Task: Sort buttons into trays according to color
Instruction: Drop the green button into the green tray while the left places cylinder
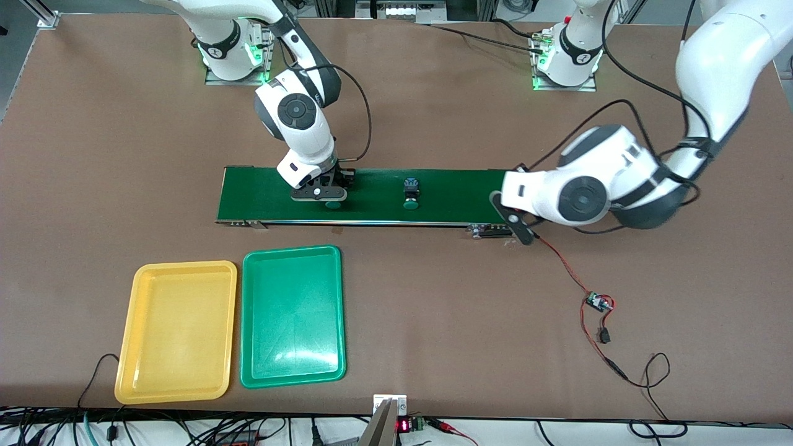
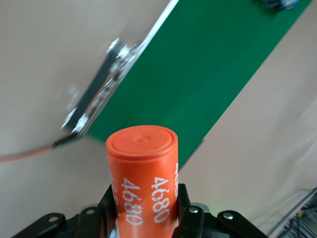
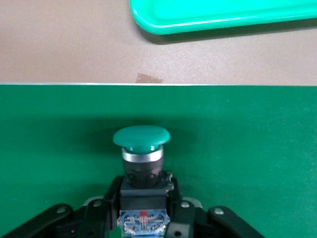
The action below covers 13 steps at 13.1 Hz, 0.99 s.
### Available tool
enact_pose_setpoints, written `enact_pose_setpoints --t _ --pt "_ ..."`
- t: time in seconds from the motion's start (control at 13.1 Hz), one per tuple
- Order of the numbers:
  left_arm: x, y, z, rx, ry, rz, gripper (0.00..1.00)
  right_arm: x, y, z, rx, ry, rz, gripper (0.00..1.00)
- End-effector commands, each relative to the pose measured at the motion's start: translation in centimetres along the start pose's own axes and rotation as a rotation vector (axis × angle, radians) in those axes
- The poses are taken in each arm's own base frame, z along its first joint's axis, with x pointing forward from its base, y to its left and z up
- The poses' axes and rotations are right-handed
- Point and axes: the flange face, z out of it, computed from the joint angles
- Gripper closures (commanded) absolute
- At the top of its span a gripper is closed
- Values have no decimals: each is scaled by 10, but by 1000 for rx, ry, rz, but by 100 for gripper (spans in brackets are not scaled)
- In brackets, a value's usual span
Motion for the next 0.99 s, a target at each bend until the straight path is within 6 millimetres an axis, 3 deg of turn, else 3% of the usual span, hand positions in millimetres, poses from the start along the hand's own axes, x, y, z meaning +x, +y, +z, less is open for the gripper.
enact_pose_setpoints --t 0.0,0.23,0.46,0.61,0.84,0.91 --pt "8 31 31 23 57 107 86 7 1 -6 -2 19 6 87" --pt "15 45 48 85 67 223 86 27 11 -43 12 57 32 90" --pt "20 51 60 127 76 261 87 79 22 -99 0 109 41 90" --pt "30 60 67 160 78 292 87 115 49 -117 -3 146 15 90" --pt "37 59 79 171 76 297 86 157 98 -96 -12 150 -16 89" --pt "38 57 85 171 66 296 86 173 102 -88 -7 168 -11 89"
